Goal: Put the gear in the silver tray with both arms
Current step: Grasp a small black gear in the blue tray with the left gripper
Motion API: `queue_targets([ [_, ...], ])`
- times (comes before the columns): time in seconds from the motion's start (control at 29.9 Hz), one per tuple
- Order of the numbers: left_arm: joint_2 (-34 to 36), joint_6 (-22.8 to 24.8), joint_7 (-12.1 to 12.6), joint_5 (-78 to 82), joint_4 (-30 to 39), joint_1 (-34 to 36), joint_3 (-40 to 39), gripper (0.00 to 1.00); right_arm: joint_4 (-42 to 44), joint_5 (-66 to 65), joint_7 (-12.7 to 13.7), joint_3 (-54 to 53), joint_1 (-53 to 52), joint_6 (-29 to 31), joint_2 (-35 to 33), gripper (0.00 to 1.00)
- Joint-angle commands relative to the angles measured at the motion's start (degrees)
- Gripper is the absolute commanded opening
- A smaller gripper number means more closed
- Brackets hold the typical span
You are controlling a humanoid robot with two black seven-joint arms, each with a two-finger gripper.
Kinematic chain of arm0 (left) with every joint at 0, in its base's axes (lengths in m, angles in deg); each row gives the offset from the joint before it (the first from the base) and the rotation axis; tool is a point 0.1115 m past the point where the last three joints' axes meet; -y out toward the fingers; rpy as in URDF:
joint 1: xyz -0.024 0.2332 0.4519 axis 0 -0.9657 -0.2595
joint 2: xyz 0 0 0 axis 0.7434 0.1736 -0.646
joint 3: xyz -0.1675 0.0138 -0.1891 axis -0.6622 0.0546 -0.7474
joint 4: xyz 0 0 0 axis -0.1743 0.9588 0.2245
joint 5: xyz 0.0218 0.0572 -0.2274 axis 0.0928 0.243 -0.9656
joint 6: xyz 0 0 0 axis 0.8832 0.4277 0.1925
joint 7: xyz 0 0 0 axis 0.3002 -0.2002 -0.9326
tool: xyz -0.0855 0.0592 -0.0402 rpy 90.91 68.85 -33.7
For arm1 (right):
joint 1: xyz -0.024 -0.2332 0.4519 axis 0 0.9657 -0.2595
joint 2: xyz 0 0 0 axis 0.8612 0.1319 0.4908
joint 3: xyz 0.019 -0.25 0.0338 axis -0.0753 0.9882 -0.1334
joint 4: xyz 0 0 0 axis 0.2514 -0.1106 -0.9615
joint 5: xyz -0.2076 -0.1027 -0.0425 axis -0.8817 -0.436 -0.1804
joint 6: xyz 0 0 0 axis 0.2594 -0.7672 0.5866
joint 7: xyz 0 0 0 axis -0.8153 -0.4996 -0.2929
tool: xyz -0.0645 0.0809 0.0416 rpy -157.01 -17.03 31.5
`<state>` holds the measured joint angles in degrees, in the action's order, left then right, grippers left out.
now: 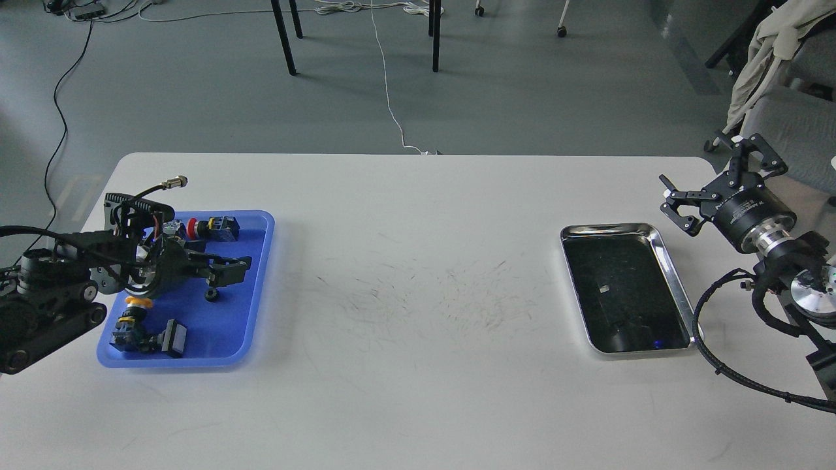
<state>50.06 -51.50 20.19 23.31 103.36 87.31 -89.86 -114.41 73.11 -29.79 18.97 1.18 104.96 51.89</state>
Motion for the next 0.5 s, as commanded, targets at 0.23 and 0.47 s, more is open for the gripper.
queue_targets([
  [0.23, -0.99, -0.44, -0.64, -0.09, -3.84, -0.59, 0.71, 0.88, 0.01, 0.00, 0.00, 0.26, 0.01, -0.09, 1.37, 0.99],
  [0.47, -2.31, -0.44, -0.81, -0.09, -6.30, -0.77, 1.41, 0.86, 0.01, 0.00, 0.00, 0.26, 0.10, -0.09, 1.46, 0.99],
])
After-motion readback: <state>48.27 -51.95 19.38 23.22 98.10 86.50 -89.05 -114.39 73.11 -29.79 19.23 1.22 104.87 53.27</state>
